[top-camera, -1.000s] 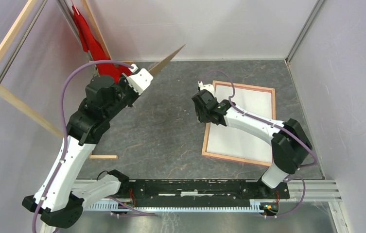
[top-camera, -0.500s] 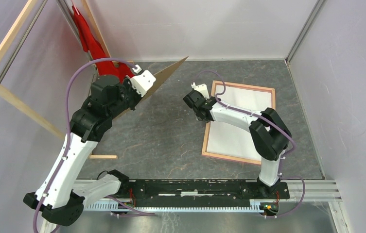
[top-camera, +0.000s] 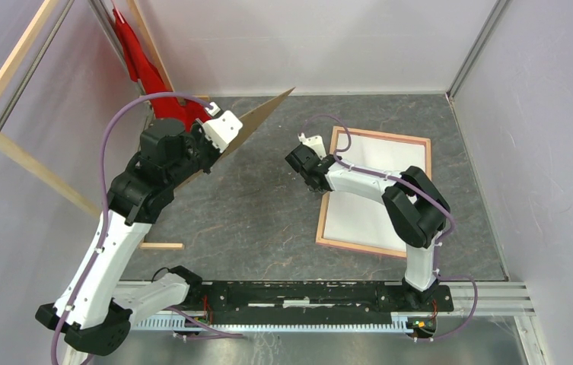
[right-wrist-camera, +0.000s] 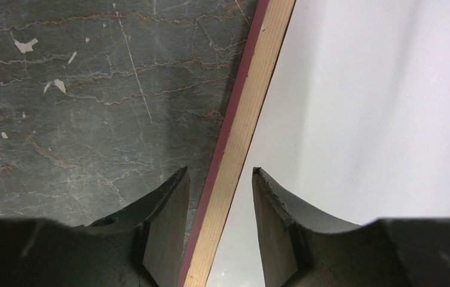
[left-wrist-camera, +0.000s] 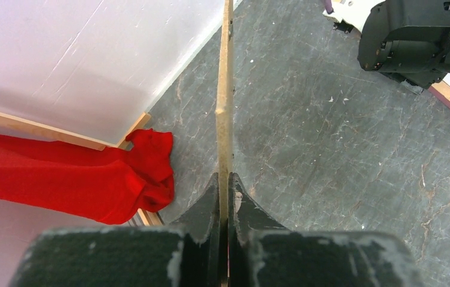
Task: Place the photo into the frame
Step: Move the photo frame to the center of the board.
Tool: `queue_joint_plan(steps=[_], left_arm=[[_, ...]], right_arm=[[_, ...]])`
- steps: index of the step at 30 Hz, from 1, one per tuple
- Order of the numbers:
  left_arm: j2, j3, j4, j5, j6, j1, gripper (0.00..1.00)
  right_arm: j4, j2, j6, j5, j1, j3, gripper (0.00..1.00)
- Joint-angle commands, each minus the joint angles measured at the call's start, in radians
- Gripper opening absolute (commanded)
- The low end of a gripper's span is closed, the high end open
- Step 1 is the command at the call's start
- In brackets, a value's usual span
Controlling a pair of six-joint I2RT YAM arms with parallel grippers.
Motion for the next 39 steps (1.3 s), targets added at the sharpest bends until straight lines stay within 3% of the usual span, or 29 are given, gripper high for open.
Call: queue_joint_plan(steps=[1, 9, 15, 25, 39], left_arm=[[-0.031, 0.061, 0.098, 0.009, 0.003, 0.001, 0.02], [-0.030, 0.071, 0.090, 0.012, 0.006, 0.000, 0.02], [-0.026, 0.075, 0.090, 0.012, 0.006, 0.000, 0.02], [-0.026, 0.057, 0.089, 0.014, 0.011, 0.000, 0.02], [-0.030, 0.040, 0.090, 0.015, 0.022, 0.001, 0.02]], right_arm=[[0.040, 0.010, 0.022, 0.007, -0.007, -0.031, 0.49], [0.074, -0.003, 0.034, -0.003, -0.011, -0.086, 0.47], [0.089, -0.005, 0.037, -0.012, -0.011, -0.100, 0.38], [0.092, -0.004, 0.042, -0.015, -0.007, -0.103, 0.34], [0.068, 0.028, 0.096, -0.033, 0.066, -0.023, 0.23]])
